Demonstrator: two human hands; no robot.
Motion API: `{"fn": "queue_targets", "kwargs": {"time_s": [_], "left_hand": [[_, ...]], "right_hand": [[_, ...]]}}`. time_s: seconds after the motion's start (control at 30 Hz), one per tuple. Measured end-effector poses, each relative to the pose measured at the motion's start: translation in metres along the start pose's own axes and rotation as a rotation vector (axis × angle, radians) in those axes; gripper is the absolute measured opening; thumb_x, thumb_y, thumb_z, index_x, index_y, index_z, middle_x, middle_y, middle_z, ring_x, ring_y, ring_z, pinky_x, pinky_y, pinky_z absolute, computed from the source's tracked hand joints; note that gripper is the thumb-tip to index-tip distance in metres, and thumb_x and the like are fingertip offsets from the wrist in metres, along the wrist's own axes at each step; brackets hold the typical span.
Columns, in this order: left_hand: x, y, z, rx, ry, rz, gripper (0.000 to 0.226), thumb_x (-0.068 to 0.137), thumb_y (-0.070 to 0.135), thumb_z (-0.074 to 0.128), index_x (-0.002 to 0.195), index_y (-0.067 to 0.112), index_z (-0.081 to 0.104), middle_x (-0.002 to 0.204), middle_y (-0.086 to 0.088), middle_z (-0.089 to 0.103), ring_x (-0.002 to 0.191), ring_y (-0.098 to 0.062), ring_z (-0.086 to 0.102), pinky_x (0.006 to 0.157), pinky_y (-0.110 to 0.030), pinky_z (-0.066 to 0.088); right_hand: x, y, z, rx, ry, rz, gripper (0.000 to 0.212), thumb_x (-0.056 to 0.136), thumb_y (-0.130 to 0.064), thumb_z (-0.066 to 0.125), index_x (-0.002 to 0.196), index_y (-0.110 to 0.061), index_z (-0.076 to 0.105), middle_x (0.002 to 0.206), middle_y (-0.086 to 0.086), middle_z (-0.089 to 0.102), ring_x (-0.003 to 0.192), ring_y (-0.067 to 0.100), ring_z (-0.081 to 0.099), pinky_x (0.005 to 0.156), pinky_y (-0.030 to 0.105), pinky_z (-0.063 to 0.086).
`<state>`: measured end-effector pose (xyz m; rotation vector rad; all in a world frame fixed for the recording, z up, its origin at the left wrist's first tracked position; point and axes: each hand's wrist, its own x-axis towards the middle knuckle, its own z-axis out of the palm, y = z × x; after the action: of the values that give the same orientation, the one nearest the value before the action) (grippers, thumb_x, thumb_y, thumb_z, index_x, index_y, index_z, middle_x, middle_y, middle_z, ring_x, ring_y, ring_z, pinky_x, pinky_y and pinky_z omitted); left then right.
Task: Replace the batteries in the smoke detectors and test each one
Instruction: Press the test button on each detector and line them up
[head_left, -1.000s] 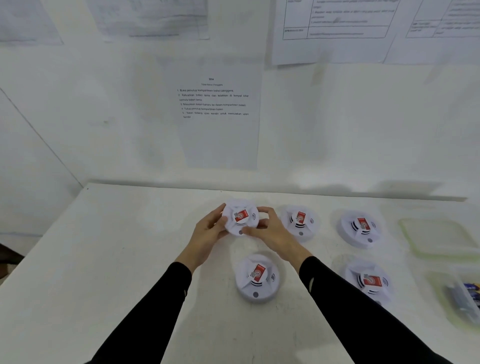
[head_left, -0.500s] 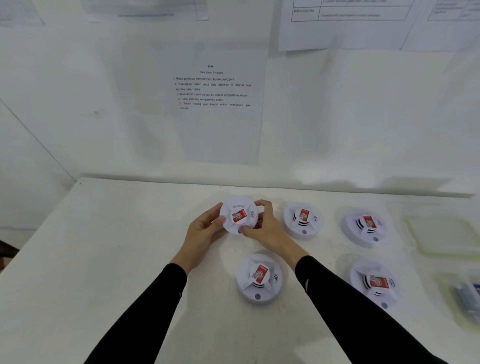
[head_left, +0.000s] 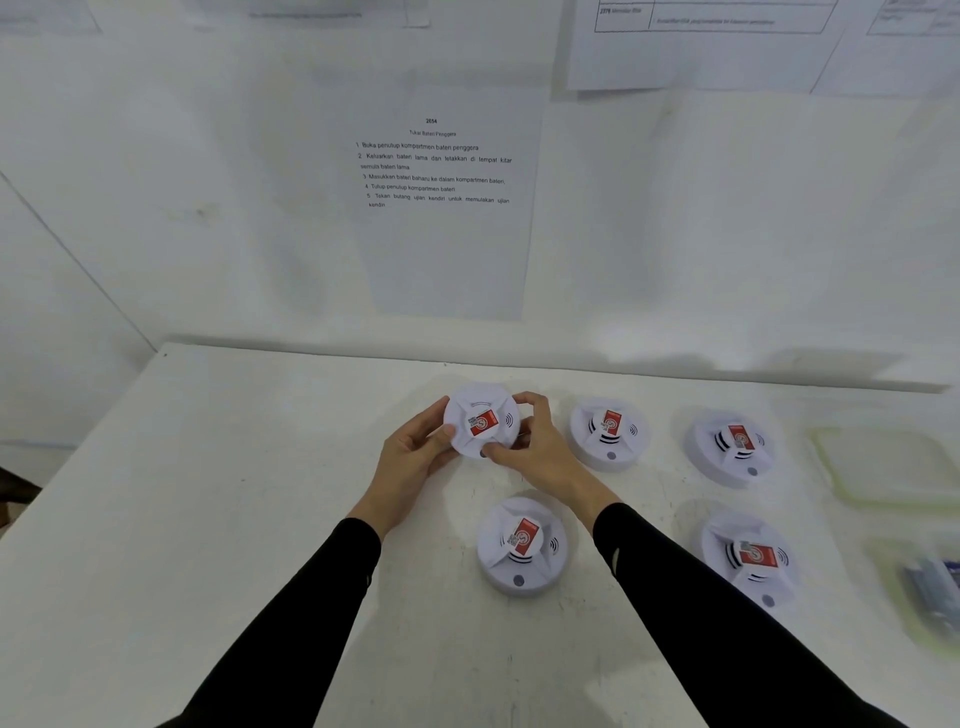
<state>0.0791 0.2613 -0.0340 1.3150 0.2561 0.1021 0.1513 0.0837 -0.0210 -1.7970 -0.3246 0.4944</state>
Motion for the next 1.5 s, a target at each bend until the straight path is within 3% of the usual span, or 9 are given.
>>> {"fn": "queue_targets", "kwargs": {"time_s": [0.13,0.57,0.8,0.93,1.0,1.27,1.5], "left_hand": [[-0.001,0.0,0.001,0.035,0.027,0.018,0.04,0.097,0.012,0.062,0.136,0.018,0.059,0.128,0.001,0.068,0.118,-0.017,0.065,0.092,-0.03,0.056],[-0.001,-0.002,0.001,0.062,0.029,0.027,0.042,0.097,0.015,0.062,0.138,0.016,0.058,0.129,0.002,0.068,0.118,-0.017,0.065,0.097,-0.034,0.055],[0.0,-0.004,-0.001,0.073,0.032,0.031,0.041,0.097,0.015,0.062,0.138,0.016,0.058,0.13,0.002,0.068,0.119,-0.017,0.065,0.096,-0.035,0.055],[0.0,-0.005,-0.001,0.079,0.042,0.035,0.041,0.097,0.016,0.063,0.138,0.016,0.058,0.131,0.002,0.067,0.12,-0.017,0.064,0.097,-0.035,0.055],[0.001,-0.005,0.0,0.085,0.056,0.039,0.041,0.097,0.017,0.063,0.137,0.016,0.059,0.131,0.002,0.067,0.12,-0.017,0.064,0.097,-0.035,0.054],[0.0,-0.005,0.002,0.081,0.084,0.028,0.037,0.096,0.02,0.064,0.133,0.02,0.063,0.125,0.007,0.07,0.117,-0.012,0.065,0.097,-0.032,0.054],[0.0,-0.004,0.003,0.054,0.076,0.021,0.033,0.097,0.017,0.062,0.129,0.023,0.064,0.124,0.006,0.071,0.117,-0.012,0.065,0.095,-0.029,0.054]], "right_hand": [[0.001,0.002,-0.001,0.004,-0.002,0.006,0.067,0.078,-0.018,0.077,0.126,-0.03,0.031,0.106,0.011,0.061,0.081,0.016,0.062,0.071,0.022,0.055],[0.001,0.003,-0.001,0.031,0.0,0.006,0.067,0.077,-0.018,0.078,0.125,-0.03,0.033,0.108,0.011,0.061,0.093,0.026,0.066,0.076,0.027,0.056],[0.002,0.003,-0.003,0.044,-0.033,0.021,0.067,0.078,-0.021,0.079,0.127,-0.031,0.035,0.11,0.009,0.063,0.096,0.021,0.066,0.077,0.024,0.056],[0.002,0.002,-0.011,0.085,-0.047,0.068,0.041,0.091,-0.031,0.063,0.126,-0.032,0.041,0.109,0.007,0.066,0.094,0.016,0.064,0.078,0.024,0.049],[0.003,0.003,-0.013,0.094,-0.037,0.083,0.03,0.098,-0.026,0.051,0.126,-0.03,0.043,0.109,0.009,0.065,0.088,0.014,0.063,0.079,0.026,0.049],[0.004,0.009,-0.013,0.095,-0.012,0.087,0.027,0.098,-0.02,0.051,0.124,-0.028,0.047,0.107,0.01,0.066,0.083,0.012,0.064,0.077,0.023,0.051],[0.005,0.011,-0.013,0.115,-0.001,0.093,0.026,0.097,-0.02,0.052,0.122,-0.028,0.049,0.106,0.011,0.067,0.083,0.014,0.064,0.086,0.031,0.053]]}}
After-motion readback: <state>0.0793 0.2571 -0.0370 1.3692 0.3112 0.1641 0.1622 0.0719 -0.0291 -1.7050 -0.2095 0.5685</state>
